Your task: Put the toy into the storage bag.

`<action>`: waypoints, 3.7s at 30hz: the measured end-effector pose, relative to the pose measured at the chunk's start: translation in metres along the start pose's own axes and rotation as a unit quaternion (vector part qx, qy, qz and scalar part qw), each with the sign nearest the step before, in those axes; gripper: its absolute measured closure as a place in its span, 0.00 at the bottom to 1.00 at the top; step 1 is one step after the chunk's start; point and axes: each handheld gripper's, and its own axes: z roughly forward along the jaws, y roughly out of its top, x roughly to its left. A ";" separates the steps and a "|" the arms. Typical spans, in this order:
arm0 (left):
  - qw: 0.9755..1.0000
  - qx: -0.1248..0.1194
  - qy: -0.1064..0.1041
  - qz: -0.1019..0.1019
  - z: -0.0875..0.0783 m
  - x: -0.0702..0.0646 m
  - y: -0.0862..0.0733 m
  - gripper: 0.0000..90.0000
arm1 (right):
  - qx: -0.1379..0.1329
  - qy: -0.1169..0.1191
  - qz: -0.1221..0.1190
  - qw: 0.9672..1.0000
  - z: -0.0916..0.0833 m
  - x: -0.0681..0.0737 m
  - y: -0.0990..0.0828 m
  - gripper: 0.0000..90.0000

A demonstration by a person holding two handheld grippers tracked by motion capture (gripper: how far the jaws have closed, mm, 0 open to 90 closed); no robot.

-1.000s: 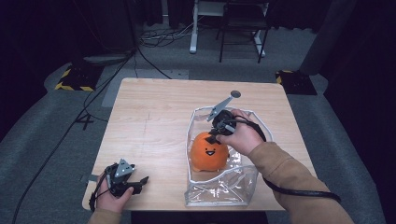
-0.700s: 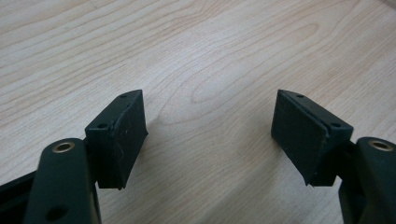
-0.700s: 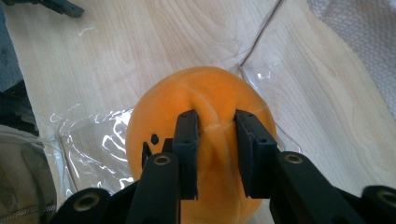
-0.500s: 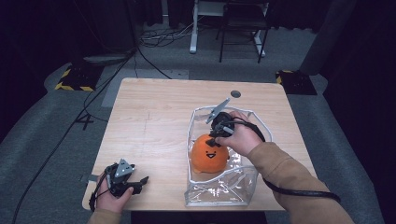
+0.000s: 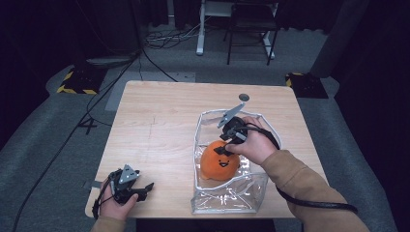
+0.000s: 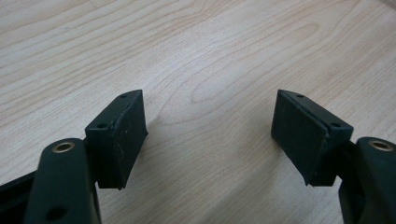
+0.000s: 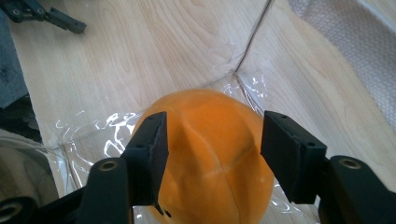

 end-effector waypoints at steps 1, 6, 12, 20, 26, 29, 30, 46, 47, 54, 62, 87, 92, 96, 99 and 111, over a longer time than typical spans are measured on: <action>1.000 0.000 0.000 0.000 0.000 0.000 0.000 0.30 | -0.002 0.000 0.000 1.000 -0.001 0.000 0.000 0.46; 1.000 0.000 0.000 0.000 0.000 0.000 0.000 0.30 | -0.016 -0.005 0.001 1.000 -0.011 0.000 -0.003 0.45; 1.000 0.000 0.000 0.000 0.000 0.000 0.000 0.30 | -0.033 -0.014 0.005 0.999 -0.028 -0.002 -0.007 0.44; 1.000 0.000 -0.001 0.003 0.001 0.000 0.001 0.30 | -0.053 -0.034 0.018 0.998 -0.058 -0.006 -0.022 0.41; 1.000 0.000 0.004 -0.002 0.003 0.001 0.004 0.29 | -0.062 -0.054 0.028 0.996 -0.079 -0.012 -0.037 0.39; 1.000 0.001 0.003 -0.001 0.005 0.001 0.005 0.29 | -0.068 -0.061 0.036 0.995 -0.088 -0.017 -0.046 0.37; 1.000 0.002 0.003 -0.001 0.005 0.002 0.006 0.28 | -0.070 -0.062 0.040 0.995 -0.091 -0.018 -0.049 0.37; 1.000 0.002 0.004 -0.005 0.008 0.002 0.008 0.27 | -0.102 -0.102 0.082 0.986 -0.141 -0.035 -0.100 0.34; 1.000 0.002 0.004 -0.005 0.008 0.002 0.008 0.27 | -0.104 -0.105 0.085 0.985 -0.143 -0.036 -0.103 0.34; 1.000 0.002 0.004 -0.005 0.008 0.002 0.008 0.27 | -0.104 -0.112 0.107 0.982 -0.155 -0.043 -0.124 0.30; 1.000 0.002 0.005 -0.004 0.008 0.002 0.008 0.27 | -0.102 -0.115 0.139 0.978 -0.154 -0.050 -0.153 0.27; 1.000 0.002 0.005 -0.004 0.008 0.002 0.008 0.27 | -0.086 -0.093 0.219 0.967 -0.083 -0.061 -0.238 0.19; 1.000 0.002 0.005 -0.004 0.008 0.002 0.008 0.27 | -0.086 -0.085 0.232 0.965 -0.065 -0.059 -0.252 0.19; 1.000 0.002 0.005 -0.004 0.008 0.002 0.008 0.27 | -0.085 -0.083 0.238 0.964 -0.053 -0.056 -0.261 0.19; 1.000 0.002 0.005 -0.004 0.008 0.002 0.008 0.27 | -0.090 -0.084 0.242 0.962 -0.044 -0.054 -0.268 0.19; 1.000 0.002 0.005 -0.004 0.008 0.002 0.008 0.27 | -0.100 -0.087 0.254 0.958 -0.013 -0.041 -0.291 0.19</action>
